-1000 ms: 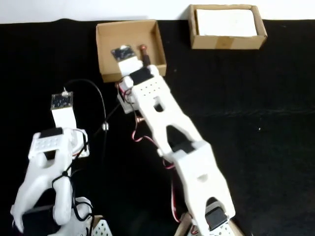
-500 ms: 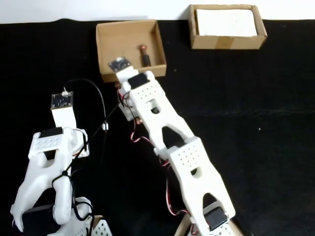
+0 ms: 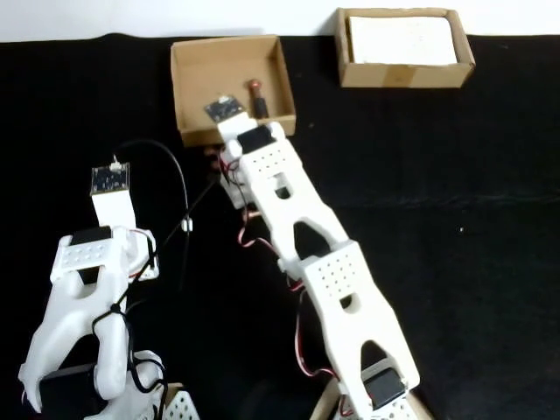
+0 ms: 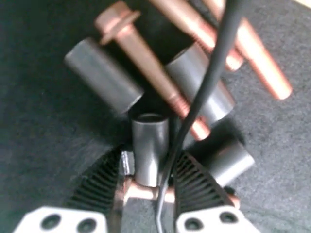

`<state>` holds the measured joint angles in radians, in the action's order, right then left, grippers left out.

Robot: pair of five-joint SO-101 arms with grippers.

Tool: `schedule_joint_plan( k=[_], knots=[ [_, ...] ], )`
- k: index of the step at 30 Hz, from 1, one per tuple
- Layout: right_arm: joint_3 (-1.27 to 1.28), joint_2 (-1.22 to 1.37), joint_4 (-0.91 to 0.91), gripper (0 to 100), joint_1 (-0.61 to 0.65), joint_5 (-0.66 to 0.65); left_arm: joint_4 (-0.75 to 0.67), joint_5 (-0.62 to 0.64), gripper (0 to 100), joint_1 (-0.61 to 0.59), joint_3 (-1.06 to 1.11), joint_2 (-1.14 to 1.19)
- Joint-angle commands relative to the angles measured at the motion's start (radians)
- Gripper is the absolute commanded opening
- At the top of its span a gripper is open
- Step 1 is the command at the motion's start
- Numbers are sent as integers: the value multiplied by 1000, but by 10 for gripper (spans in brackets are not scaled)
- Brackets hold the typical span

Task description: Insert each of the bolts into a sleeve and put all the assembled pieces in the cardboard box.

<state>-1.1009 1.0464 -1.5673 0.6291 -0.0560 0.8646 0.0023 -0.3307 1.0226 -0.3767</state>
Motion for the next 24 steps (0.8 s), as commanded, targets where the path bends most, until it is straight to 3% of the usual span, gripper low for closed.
schedule_joint_plan(
  k=[1,7,12,15,18,24],
  knots=[
    [-219,-15,-150,5,10,-2,2,-2,161,-12,-33,1],
    [-483,-35,-197,5,-41,0,0,0,161,-12,-33,4],
    [-453,-220,-199,5,-136,0,5,69,164,-5,-39,1],
    [-338,-389,-199,5,-222,0,41,75,164,28,-56,-1],
    [-136,-584,-199,5,-321,0,198,86,165,110,-156,-1],
    [444,-1000,-196,5,-510,0,531,301,263,335,-444,8]
  ],
)
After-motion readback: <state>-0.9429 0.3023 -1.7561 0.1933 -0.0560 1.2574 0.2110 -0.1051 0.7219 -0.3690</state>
